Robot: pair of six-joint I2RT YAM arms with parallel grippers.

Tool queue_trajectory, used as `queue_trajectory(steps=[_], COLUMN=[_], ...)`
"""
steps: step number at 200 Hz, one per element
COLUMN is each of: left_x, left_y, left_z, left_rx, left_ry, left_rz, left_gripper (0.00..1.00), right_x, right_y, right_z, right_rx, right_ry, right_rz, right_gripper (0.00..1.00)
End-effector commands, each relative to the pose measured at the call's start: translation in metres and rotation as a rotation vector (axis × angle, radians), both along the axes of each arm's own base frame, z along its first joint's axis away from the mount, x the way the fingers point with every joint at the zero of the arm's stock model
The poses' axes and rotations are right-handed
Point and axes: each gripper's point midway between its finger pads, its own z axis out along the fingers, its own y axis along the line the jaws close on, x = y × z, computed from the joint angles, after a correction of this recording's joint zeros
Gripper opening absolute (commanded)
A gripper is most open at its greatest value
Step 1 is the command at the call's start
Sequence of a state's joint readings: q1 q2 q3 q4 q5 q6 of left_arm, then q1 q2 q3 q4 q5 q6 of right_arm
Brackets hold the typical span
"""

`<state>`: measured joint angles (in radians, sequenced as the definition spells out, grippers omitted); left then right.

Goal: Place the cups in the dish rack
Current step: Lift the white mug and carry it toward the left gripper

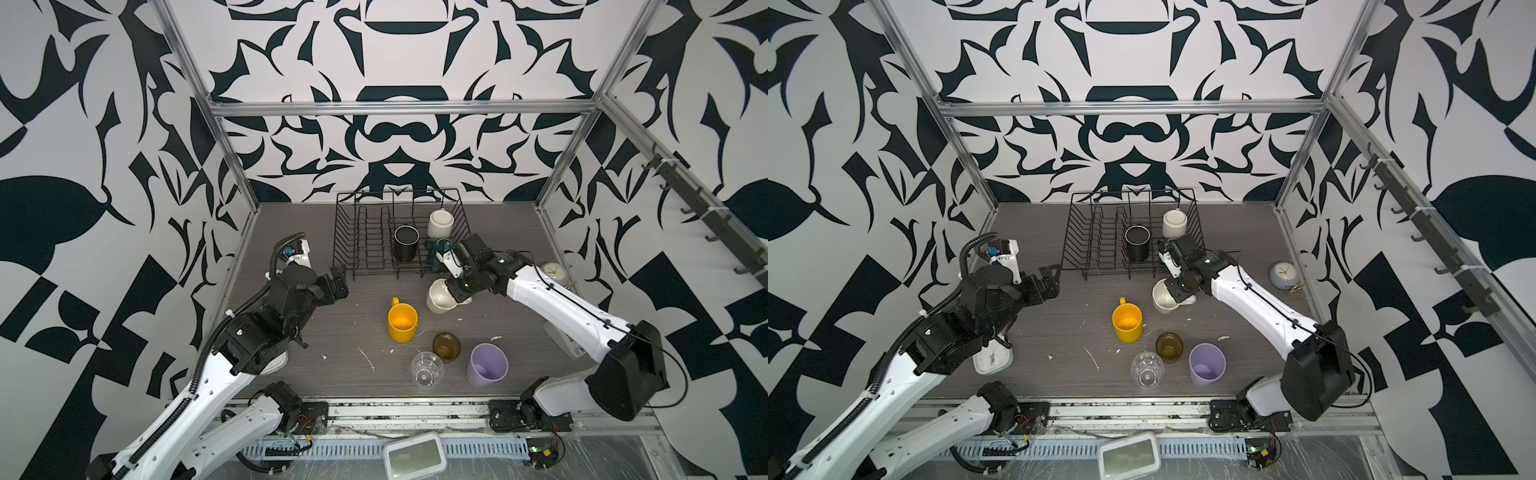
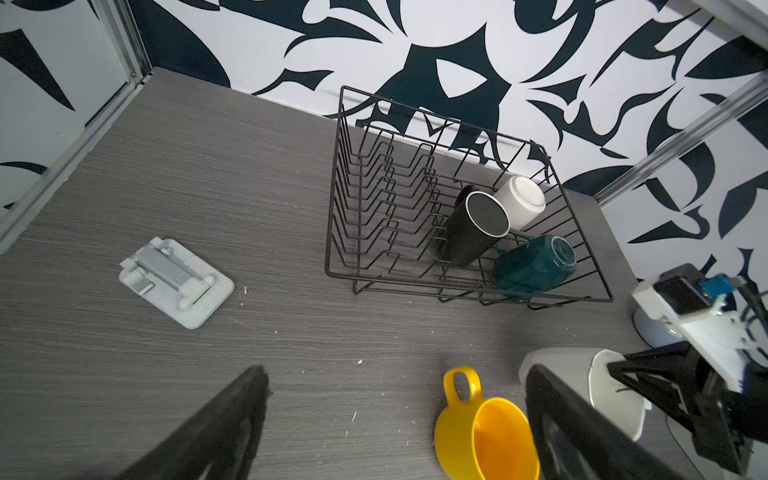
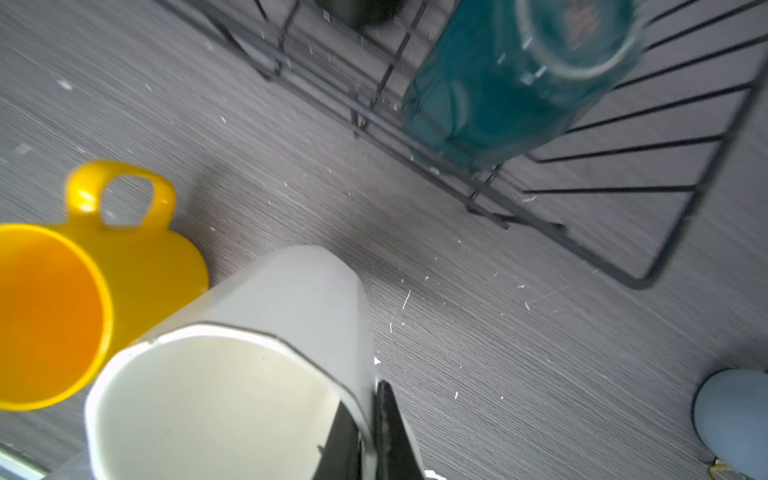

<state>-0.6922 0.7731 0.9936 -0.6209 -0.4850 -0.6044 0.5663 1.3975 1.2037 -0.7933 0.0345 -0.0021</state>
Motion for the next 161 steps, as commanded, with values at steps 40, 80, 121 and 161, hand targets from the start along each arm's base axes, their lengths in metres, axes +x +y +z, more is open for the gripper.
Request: queue_trajectory(steps=[40, 80, 121, 161], left_x=[0.014, 0.018, 0.013, 0.003], left_y=[-0.003, -0.03, -0.046, -0.064], left_z=[0.015, 0.027, 0.039, 0.042], left_rx=[-0.136, -0.233, -0.195, -0.134], left_ry=[-0.028, -0.112, -0.281, -0.44], left_rz=[-0.035, -0.248, -0.396, -0.547], left_gripper=[0.99, 0.99, 0.99, 0.99], right_x=[-0.003, -0.008, -0.003, 0.003], right_y=[0.0, 0.006, 0.016, 0.026], right_z=[0.112, 0.145, 0.166, 0.181], right_rx=[0.296, 0.515, 0.706, 0.842], right_ry=[-0.183, -0.176, -0.155, -0.123], right_rz=[-0.056, -0.065, -0.069, -0.06], right_gripper=[0.0, 0.0, 0.0, 0.0])
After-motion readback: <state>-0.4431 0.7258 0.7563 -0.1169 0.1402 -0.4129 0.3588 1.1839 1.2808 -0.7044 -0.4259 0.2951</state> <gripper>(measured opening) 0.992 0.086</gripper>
